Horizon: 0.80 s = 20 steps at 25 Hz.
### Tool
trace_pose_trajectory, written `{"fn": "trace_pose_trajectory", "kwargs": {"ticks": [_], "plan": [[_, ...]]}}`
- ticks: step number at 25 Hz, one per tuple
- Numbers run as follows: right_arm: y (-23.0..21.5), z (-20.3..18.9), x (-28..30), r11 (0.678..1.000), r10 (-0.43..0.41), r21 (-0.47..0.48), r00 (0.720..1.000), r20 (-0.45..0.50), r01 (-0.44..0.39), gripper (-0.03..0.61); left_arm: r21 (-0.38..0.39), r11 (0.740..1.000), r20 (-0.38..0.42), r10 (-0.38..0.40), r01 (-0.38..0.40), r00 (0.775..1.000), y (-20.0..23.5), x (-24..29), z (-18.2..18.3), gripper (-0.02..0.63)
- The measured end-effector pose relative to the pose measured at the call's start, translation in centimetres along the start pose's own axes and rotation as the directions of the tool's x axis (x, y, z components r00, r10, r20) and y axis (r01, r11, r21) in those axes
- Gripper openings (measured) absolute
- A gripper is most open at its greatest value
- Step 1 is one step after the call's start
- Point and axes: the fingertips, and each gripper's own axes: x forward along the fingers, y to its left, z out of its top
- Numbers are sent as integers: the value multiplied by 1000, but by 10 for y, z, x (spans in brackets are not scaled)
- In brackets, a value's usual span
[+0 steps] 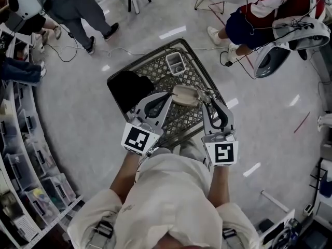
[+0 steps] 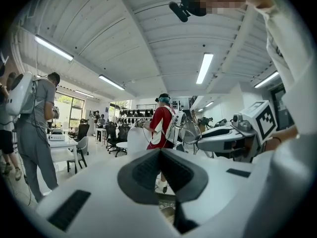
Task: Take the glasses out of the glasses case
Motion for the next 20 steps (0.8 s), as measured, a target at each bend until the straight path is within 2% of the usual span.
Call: {"fn": "trace_pose_trajectory", "kwargs": {"ticks": [20], "plan": [[2, 6, -6, 999, 28, -25, 1000, 5, -28, 94, 2, 1000, -22, -4, 4, 1000, -15, 2, -3, 12]]}}
